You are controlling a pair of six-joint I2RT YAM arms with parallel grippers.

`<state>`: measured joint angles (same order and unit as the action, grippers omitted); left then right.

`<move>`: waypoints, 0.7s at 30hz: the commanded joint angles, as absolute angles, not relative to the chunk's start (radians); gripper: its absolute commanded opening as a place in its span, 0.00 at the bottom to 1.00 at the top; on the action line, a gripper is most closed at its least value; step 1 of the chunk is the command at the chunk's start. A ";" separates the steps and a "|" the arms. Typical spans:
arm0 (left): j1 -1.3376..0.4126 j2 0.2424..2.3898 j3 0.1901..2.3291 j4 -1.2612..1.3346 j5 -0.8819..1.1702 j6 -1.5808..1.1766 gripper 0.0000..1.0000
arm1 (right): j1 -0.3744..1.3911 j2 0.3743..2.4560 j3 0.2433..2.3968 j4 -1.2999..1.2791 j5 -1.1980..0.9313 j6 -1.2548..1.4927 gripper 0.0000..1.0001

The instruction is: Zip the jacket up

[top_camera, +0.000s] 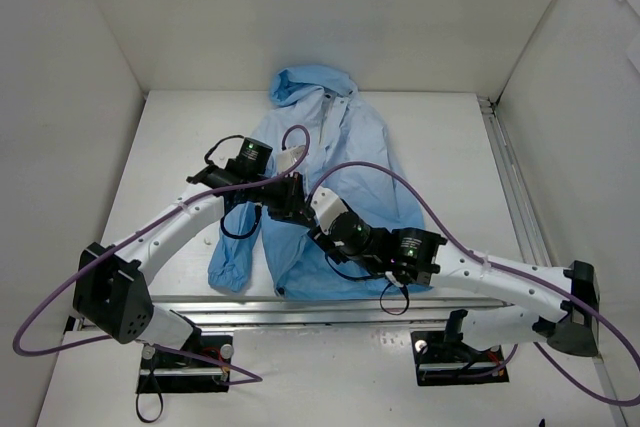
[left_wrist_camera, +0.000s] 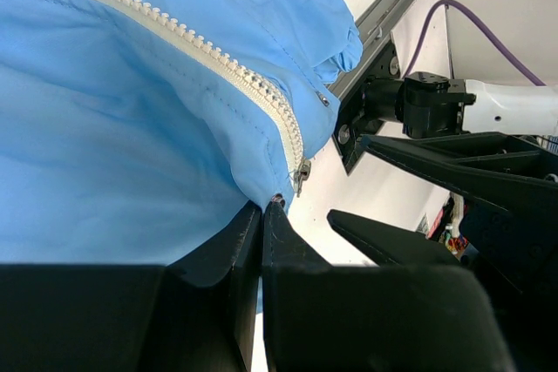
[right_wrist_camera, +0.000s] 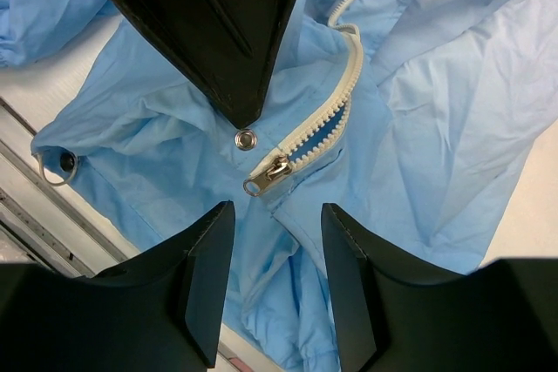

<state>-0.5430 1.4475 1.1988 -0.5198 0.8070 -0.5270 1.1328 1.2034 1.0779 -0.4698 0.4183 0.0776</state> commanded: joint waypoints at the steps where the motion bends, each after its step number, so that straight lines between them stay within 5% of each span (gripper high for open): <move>1: -0.537 1.428 1.252 -0.502 0.827 -0.528 0.00 | 1.143 1.207 1.108 -0.431 0.414 0.066 0.41; 14: -0.537 1.445 1.266 -0.499 0.833 -0.538 0.00 | 1.143 1.284 1.135 -0.428 0.456 0.049 0.42; 21: -0.537 1.447 1.259 -0.499 0.836 -0.537 0.00 | 1.143 1.312 1.155 -0.430 0.489 0.054 0.28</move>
<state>-0.5430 1.4593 1.2121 -0.5236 0.8085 -0.5316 1.1336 1.3079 1.1004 -0.4694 0.4419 0.0540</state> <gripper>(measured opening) 0.007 0.300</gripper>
